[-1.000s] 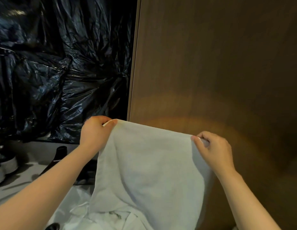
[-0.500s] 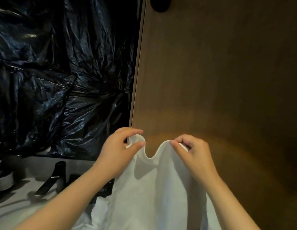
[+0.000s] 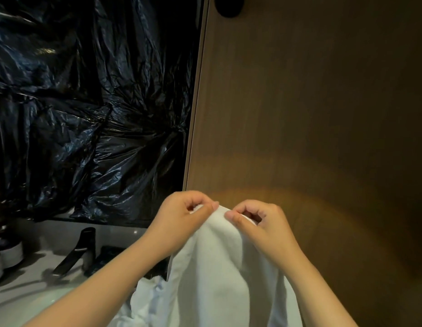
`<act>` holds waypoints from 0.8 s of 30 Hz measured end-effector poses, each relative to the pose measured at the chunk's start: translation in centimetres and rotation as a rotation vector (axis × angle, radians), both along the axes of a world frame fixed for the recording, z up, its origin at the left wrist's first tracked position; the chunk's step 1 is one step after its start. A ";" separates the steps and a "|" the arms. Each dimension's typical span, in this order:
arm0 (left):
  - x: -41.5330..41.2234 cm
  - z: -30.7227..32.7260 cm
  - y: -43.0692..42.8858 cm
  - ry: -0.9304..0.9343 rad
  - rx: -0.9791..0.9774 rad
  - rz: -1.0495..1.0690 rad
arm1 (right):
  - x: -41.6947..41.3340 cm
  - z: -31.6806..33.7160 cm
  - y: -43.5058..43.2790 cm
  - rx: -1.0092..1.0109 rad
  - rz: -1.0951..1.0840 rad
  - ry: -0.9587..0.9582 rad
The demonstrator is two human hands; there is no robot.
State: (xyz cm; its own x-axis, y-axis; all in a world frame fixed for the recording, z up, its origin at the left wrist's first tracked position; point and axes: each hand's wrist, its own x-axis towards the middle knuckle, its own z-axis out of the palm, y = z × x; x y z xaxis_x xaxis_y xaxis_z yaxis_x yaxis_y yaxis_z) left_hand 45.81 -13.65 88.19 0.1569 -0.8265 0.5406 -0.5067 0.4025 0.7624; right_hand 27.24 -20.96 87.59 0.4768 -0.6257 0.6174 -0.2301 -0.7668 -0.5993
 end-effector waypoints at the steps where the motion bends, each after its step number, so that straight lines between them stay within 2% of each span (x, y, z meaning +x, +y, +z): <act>1: 0.2 0.3 0.0 -0.021 -0.022 0.040 | -0.3 -0.2 -0.1 0.026 0.003 0.002; 7: 1.8 2.0 -0.2 -0.068 -0.124 0.219 | -2.4 -1.3 -0.9 0.095 -0.079 0.066; 14: 3.0 2.6 0.2 -0.061 -0.175 0.297 | -4.5 -1.6 -1.9 -0.063 -0.335 0.115; 20: 3.7 3.3 0.4 -0.058 -0.234 0.349 | -5.1 -1.7 -2.9 -0.123 -0.489 0.203; 22: 3.9 3.7 0.5 -0.066 -0.243 0.372 | -5.1 -1.1 -3.0 -0.113 -0.494 0.150; 24: 4.2 4.2 0.6 -0.054 -0.255 0.399 | -4.6 0.1 -2.6 -0.071 -0.445 -0.033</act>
State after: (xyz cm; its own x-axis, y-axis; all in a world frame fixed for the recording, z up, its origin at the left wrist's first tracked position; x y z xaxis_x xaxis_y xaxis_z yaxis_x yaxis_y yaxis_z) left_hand 49.97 -13.09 92.41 0.4018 -0.5471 0.7343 -0.6957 0.3390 0.6333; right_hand 22.66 -23.54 87.67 0.1505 -0.7209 0.6765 -0.5279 -0.6372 -0.5615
